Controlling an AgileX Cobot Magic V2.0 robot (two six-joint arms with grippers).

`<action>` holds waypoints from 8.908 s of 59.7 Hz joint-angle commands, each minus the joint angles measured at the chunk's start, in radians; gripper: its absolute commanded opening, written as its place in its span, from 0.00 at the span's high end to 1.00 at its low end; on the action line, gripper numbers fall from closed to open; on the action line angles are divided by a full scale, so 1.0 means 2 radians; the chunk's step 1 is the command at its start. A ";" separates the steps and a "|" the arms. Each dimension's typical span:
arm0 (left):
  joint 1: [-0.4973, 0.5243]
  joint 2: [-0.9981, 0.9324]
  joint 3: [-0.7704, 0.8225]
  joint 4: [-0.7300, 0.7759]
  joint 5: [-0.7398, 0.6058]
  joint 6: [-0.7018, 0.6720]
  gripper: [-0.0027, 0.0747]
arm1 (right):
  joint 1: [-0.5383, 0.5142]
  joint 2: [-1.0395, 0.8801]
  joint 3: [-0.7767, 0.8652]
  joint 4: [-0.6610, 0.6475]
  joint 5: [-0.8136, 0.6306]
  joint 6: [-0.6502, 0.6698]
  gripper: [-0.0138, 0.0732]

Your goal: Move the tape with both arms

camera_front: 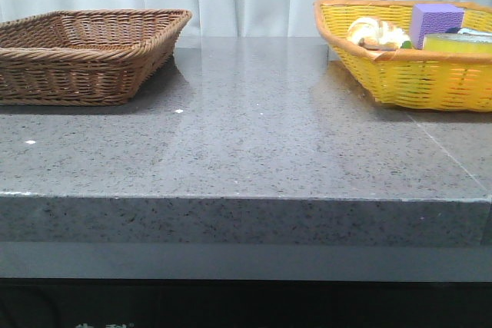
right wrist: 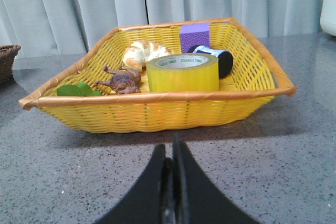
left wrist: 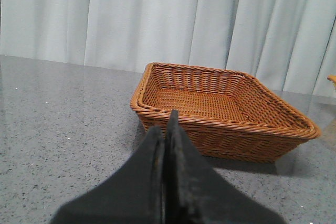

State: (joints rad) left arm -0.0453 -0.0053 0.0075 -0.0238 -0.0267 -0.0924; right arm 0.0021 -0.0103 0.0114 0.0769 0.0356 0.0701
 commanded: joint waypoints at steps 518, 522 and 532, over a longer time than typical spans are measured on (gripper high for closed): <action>-0.185 0.376 -0.463 -0.015 0.313 0.039 0.33 | 0.247 0.816 -0.966 -0.017 0.555 -0.061 0.30; -0.185 0.376 -0.463 -0.015 0.313 0.039 0.33 | 0.236 0.785 -0.930 -0.016 0.535 -0.061 0.30; -0.185 0.376 -0.463 -0.015 0.313 0.039 0.33 | 0.211 0.694 -0.825 0.005 0.471 -0.061 0.30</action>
State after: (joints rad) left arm -0.4069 0.7470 -0.8847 -0.0430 0.6750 -0.0159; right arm 0.4468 1.5020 -1.7014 0.0583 1.0948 -0.0472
